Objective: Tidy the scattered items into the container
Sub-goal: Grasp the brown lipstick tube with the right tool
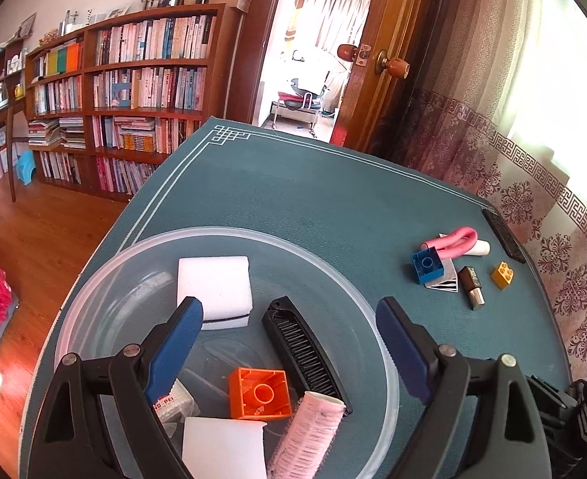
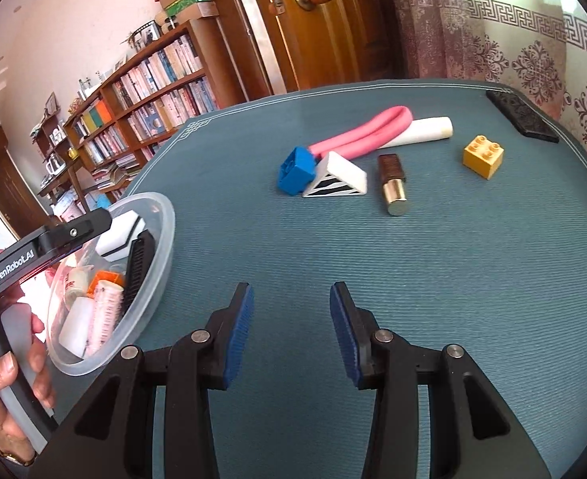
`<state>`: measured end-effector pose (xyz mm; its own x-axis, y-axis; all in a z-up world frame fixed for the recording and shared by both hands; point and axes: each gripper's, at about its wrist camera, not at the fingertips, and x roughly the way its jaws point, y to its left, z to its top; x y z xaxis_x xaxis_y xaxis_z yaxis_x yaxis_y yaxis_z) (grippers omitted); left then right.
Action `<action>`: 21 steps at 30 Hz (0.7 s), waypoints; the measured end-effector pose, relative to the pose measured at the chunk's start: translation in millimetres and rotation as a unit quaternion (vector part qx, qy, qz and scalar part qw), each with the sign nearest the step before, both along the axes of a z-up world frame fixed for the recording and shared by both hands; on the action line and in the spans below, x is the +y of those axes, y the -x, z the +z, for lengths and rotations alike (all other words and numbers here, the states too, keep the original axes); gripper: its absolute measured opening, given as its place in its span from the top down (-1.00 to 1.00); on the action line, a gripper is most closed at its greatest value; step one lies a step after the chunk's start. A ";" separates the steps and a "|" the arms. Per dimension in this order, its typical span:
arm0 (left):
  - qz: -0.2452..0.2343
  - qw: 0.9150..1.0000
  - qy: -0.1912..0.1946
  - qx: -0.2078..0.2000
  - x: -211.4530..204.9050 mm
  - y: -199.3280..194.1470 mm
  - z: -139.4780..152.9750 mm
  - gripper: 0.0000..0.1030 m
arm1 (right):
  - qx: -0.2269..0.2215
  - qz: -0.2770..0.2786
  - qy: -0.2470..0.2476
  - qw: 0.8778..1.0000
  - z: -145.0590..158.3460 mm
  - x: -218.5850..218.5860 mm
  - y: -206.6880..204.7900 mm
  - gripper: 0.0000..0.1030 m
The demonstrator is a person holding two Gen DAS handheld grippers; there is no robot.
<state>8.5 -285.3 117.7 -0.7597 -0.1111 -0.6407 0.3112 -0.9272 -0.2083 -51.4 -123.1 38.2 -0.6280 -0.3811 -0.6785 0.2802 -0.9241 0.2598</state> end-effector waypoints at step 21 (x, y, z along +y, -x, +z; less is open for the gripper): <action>-0.016 1.000 0.010 -0.006 15.0 13.0 -10.9 -0.77 | 0.013 -0.086 -0.052 0.995 -6.5 34.0 104.1 0.16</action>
